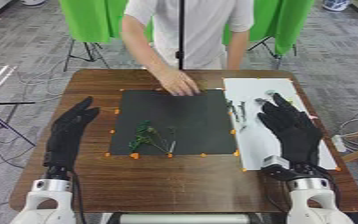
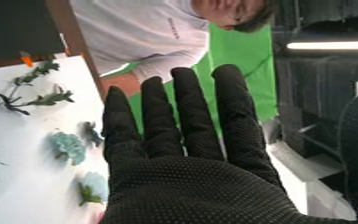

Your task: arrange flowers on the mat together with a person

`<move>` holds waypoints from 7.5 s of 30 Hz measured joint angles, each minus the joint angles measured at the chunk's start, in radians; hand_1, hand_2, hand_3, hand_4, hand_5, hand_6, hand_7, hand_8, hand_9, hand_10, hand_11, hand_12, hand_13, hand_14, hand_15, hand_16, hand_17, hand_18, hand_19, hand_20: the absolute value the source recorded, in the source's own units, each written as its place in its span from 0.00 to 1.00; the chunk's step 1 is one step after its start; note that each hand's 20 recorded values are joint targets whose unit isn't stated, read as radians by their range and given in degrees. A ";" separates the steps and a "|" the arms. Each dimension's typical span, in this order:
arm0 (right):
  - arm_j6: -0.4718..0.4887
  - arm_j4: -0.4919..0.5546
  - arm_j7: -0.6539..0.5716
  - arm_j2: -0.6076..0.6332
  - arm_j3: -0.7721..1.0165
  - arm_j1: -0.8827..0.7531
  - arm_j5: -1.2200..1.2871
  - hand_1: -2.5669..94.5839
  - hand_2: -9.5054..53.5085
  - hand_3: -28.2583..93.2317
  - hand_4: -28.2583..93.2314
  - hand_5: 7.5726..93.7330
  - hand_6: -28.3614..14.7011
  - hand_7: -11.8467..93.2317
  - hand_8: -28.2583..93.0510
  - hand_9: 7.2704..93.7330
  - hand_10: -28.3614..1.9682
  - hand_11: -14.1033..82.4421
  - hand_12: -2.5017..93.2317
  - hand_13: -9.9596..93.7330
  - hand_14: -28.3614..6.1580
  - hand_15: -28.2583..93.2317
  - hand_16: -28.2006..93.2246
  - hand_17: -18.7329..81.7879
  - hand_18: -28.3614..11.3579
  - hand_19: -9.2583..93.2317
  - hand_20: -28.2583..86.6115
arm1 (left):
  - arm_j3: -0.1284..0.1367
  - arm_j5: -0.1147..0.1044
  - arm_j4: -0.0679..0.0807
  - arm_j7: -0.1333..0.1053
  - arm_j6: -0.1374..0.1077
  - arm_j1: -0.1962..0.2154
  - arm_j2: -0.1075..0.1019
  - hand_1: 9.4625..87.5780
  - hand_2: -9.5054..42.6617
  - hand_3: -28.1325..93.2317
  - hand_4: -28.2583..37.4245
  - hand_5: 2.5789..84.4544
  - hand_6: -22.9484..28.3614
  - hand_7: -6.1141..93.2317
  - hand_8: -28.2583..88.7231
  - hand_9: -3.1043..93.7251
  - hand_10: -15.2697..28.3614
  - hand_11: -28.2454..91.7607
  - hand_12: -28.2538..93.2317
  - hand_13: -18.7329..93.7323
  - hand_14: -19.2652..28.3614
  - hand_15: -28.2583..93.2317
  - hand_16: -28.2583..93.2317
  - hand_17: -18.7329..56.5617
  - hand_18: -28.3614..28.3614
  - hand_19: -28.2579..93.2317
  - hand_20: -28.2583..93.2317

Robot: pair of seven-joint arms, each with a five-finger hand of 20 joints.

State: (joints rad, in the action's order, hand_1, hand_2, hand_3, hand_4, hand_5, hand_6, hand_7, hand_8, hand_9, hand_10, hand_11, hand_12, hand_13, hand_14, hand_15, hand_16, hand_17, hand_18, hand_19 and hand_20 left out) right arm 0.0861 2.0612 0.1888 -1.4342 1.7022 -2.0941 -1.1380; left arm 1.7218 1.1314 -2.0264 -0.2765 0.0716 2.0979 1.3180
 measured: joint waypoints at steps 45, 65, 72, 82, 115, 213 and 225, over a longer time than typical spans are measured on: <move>0.023 -0.061 0.007 -0.028 -0.093 0.129 -0.050 0.06 0.24 0.88 0.10 0.42 0.65 0.20 0.17 0.42 0.47 0.20 0.17 0.40 0.46 0.31 0.36 0.37 0.37 0.10 0.47 | -0.075 0.026 0.034 0.026 0.050 -0.075 0.012 0.23 0.06 0.78 0.16 0.55 0.53 0.18 0.20 0.52 0.66 0.39 0.37 0.48 0.78 0.35 0.28 0.30 0.71 0.24 0.37; -0.173 -0.017 -0.028 -0.004 -0.111 0.132 -0.232 0.17 0.18 0.85 0.12 0.46 0.63 0.22 0.17 0.49 0.42 0.21 0.20 0.53 0.39 0.35 0.39 0.44 0.38 0.25 0.56 | -0.040 0.025 0.024 0.064 0.089 -0.058 0.013 0.23 0.06 0.78 0.17 0.55 0.53 0.18 0.20 0.52 0.66 0.40 0.37 0.48 0.79 0.36 0.28 0.29 0.72 0.25 0.37; -0.191 -0.035 -0.091 0.065 -0.063 0.203 -0.626 0.24 0.07 0.82 0.13 0.46 0.60 0.20 0.18 0.51 0.43 0.22 0.21 0.57 0.39 0.36 0.41 0.47 0.40 0.24 0.55 | -0.027 0.026 0.024 0.090 0.133 -0.058 0.015 0.23 0.07 0.77 0.17 0.55 0.54 0.18 0.20 0.51 0.67 0.39 0.37 0.48 0.80 0.36 0.28 0.29 0.72 0.25 0.37; 0.082 -0.038 -0.379 0.236 -0.145 0.363 -1.102 0.36 0.00 0.83 0.09 0.55 0.59 0.22 0.17 0.65 0.44 0.25 0.21 0.75 0.50 0.39 0.42 0.60 0.38 0.31 0.61 | -0.012 0.029 0.012 0.112 0.146 -0.045 0.020 0.23 0.07 0.77 0.18 0.55 0.54 0.18 0.20 0.51 0.67 0.39 0.37 0.48 0.80 0.37 0.28 0.29 0.72 0.25 0.37; 0.444 -0.228 -0.617 0.309 -0.307 0.586 -1.445 0.46 0.00 0.80 0.07 0.59 0.70 0.22 0.17 0.76 0.45 0.27 0.21 0.92 0.64 0.44 0.47 0.70 0.35 0.52 0.63 | 0.005 0.052 -0.002 0.115 0.150 -0.032 0.010 0.24 0.07 0.77 0.18 0.55 0.54 0.17 0.20 0.50 0.66 0.39 0.38 0.47 0.79 0.36 0.28 0.28 0.73 0.25 0.37; 0.247 -0.609 -0.160 -0.048 -1.032 1.014 -1.651 0.46 0.00 0.86 0.02 0.62 0.80 0.28 0.13 0.72 0.58 0.30 0.24 0.86 0.69 0.67 0.53 0.54 0.24 0.70 0.66 | 0.058 -0.237 0.042 -0.016 -0.089 0.036 -0.045 0.17 0.13 0.80 0.11 0.55 0.54 0.18 0.20 0.51 0.67 0.40 0.37 0.48 0.78 0.35 0.27 0.30 0.69 0.24 0.36; 0.353 -0.551 -0.169 -0.011 -1.035 1.022 -1.634 0.41 0.00 0.87 0.01 0.44 0.79 0.27 0.12 0.72 0.49 0.27 0.21 0.87 0.66 0.66 0.52 0.53 0.22 0.70 0.66 | 0.062 -0.233 0.040 -0.010 -0.082 0.042 -0.042 0.18 0.12 0.80 0.12 0.55 0.52 0.18 0.20 0.51 0.67 0.40 0.37 0.48 0.78 0.35 0.27 0.30 0.71 0.24 0.36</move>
State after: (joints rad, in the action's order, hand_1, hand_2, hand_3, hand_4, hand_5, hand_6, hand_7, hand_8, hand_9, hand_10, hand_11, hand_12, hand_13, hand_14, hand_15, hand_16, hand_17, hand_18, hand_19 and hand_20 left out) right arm 0.4391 1.5106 0.0200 -1.4449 0.6668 -1.0720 -2.7717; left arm 1.7841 0.8984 -1.9861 -0.2867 -0.0101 2.1400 1.2761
